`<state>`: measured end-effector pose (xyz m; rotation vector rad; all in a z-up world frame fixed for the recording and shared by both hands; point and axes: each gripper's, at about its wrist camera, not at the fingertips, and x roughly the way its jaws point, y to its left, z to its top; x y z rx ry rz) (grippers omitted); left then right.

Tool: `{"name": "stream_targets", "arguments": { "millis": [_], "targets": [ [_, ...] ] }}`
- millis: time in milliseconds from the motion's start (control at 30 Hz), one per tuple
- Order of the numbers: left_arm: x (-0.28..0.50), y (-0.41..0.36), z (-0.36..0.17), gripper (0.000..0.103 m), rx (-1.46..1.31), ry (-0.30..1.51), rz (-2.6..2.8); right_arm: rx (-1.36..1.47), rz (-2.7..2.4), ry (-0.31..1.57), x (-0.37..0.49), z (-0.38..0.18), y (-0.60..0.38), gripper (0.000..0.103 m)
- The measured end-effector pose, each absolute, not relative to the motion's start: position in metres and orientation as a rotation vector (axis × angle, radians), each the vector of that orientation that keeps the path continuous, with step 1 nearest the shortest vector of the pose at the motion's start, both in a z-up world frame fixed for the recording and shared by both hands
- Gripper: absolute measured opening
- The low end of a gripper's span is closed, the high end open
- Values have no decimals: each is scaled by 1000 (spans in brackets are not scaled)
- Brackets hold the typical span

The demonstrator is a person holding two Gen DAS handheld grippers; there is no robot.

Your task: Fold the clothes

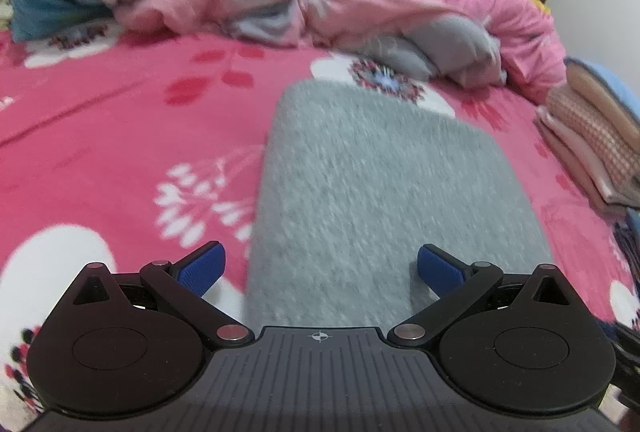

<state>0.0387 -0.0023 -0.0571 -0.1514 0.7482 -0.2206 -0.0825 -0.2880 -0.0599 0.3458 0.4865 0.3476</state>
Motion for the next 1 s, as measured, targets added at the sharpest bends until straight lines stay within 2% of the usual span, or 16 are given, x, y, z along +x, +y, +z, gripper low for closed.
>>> {"name": "stream_targets", "arguments": {
  "millis": [267, 433, 633, 800, 867, 1000],
  "targets": [
    [16, 3, -51, 103, -94, 652, -240, 265, 265, 472, -101, -64, -297, 36],
    [-6, 0, -46, 103, -23, 583, -275, 184, 229, 476, -91, -67, -286, 31],
    [-32, -30, -33, 103, 136, 426, -410, 174, 216, 470, -89, -67, -284, 28],
    [-41, -63, -41, 103, 248, 397, -493, 126, 203, 458, -79, -70, -278, 27],
    [-43, -74, -46, 103, 289, 390, -514, 130, 199, 431, -79, -68, -278, 16],
    [-46, -95, -54, 103, 394, 358, -532, 131, 200, 392, -83, -66, -278, 15]
  ]
}}
